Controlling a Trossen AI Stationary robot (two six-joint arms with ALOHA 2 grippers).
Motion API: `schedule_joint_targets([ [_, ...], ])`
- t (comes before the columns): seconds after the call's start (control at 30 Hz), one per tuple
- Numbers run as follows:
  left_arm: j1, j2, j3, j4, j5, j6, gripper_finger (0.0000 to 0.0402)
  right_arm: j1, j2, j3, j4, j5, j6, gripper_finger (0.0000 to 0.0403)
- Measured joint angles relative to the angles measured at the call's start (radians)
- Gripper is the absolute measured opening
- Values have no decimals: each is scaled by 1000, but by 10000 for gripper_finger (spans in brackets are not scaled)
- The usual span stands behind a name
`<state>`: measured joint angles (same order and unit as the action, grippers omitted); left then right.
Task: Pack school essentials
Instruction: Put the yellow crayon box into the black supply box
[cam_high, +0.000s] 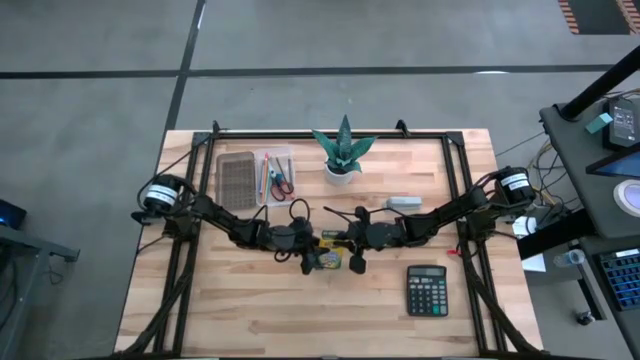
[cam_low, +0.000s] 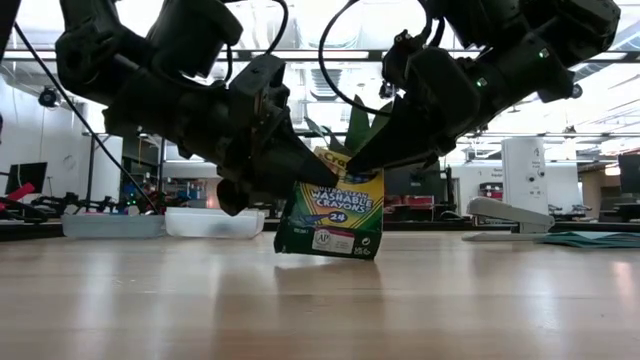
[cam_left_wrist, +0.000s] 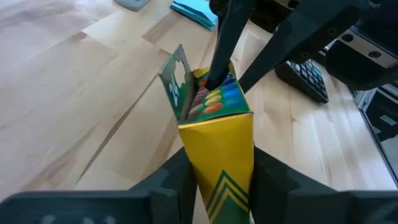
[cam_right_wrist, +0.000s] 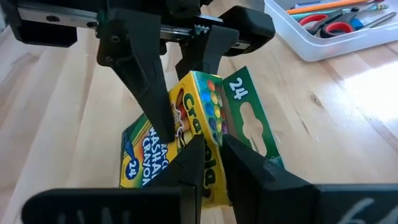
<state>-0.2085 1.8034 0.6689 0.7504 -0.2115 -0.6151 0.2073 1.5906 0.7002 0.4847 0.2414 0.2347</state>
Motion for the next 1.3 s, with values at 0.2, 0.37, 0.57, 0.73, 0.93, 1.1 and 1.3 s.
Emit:
schedule_joint_targets([
  [0.2, 0, -2, 0, 7, 2, -6, 84, 0, 0, 0, 25, -10, 9, 74],
  [0.37, -1, -4, 2, 5, 3, -6, 83, 0, -14, 0, 20, -12, 28, 125],
  [0.57, -1, -20, -1, -2, 2, -6, 83, 0, -86, 0, -37, -27, 42, 186],
  [0.73, -1, -89, -10, -60, 4, -6, 83, 0, -187, 0, -158, -31, 43, 213],
  [0.93, 19, -267, -17, -302, -12, -4, 83, -3, -317, -1, -356, -30, 56, 214],
  [1.1, 71, -468, -16, -598, -107, -50, 83, -3, -400, -2, -450, -29, 42, 210],
  [1.3, 251, -679, -21, -865, -141, -59, 83, -3, -476, -2, -500, -6, -15, 210],
])
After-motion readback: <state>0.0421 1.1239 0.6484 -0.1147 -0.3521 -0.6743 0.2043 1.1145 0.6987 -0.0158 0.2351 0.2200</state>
